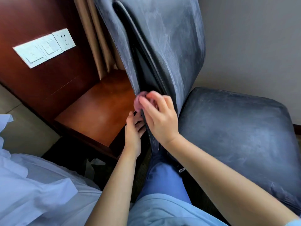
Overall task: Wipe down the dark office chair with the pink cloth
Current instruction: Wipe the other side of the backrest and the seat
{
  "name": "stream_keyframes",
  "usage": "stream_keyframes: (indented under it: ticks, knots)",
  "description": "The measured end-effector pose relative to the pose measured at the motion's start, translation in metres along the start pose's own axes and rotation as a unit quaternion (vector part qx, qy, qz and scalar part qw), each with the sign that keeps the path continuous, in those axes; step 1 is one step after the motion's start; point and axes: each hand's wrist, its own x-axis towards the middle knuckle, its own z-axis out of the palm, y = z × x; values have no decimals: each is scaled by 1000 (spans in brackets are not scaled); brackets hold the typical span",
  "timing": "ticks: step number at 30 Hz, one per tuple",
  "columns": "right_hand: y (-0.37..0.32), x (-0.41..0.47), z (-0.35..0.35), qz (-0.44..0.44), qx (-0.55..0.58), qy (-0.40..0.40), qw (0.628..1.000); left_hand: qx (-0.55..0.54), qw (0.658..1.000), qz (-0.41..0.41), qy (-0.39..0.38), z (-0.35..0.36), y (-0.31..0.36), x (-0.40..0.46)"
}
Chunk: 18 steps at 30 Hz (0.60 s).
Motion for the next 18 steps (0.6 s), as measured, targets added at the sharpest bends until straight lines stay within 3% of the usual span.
stream_keyframes:
  ticks: [3,5,12,15,18]
  knots:
    - [15,-62,7,-30,-29,-115,993,-10,1000,1,5,0,9,4]
    - [26,-85,8,-15,-43,-142,989,-15,1000,12,-8,-2,13,7]
    - [1,26,-3,43,12,23,999,-28,999,28,-9,-2,18,8]
    - [-2,36,5,40,6,20,999,-35,999,39,1,-3,26,11]
    - [10,-13,12,-1,-13,-42,999,-15,999,47,-1,-3,30,15]
